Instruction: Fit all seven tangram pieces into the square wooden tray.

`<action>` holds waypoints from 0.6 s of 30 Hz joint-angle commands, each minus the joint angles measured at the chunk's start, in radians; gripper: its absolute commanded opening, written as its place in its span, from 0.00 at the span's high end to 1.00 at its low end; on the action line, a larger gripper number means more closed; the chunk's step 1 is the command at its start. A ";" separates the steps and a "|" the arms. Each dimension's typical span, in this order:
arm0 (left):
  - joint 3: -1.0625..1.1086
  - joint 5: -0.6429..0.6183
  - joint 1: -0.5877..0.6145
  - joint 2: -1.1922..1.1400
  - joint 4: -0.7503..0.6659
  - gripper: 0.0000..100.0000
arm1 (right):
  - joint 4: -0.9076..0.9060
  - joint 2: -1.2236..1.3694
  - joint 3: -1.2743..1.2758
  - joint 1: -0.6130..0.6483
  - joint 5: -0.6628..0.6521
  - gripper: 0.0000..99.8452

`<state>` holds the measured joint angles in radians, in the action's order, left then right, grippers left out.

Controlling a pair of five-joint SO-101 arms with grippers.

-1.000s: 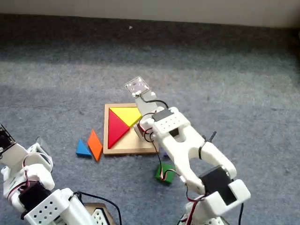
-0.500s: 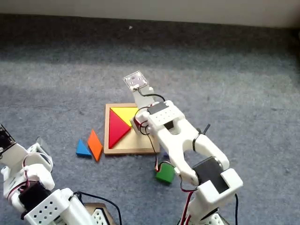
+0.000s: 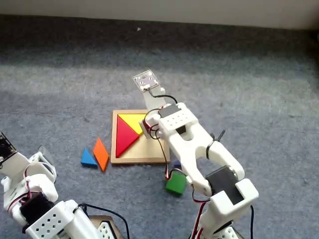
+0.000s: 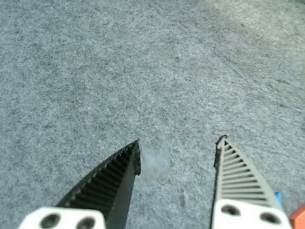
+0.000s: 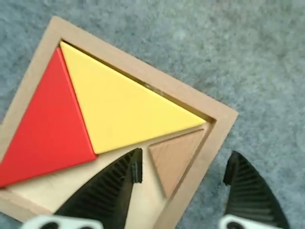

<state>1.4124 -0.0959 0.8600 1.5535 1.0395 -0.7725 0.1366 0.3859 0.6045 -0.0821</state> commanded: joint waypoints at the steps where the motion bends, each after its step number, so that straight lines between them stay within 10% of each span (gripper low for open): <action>1: -0.010 0.008 -0.016 0.008 -0.005 0.75 | -0.070 -0.025 -0.056 -0.015 0.005 0.70; 18: -0.007 0.009 -0.016 0.008 -0.009 0.75 | -0.249 -0.397 0.124 -0.251 0.008 0.84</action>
<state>1.4124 -0.0959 0.8600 1.5535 1.0395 -1.0088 -0.1887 0.4749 0.4035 -0.0821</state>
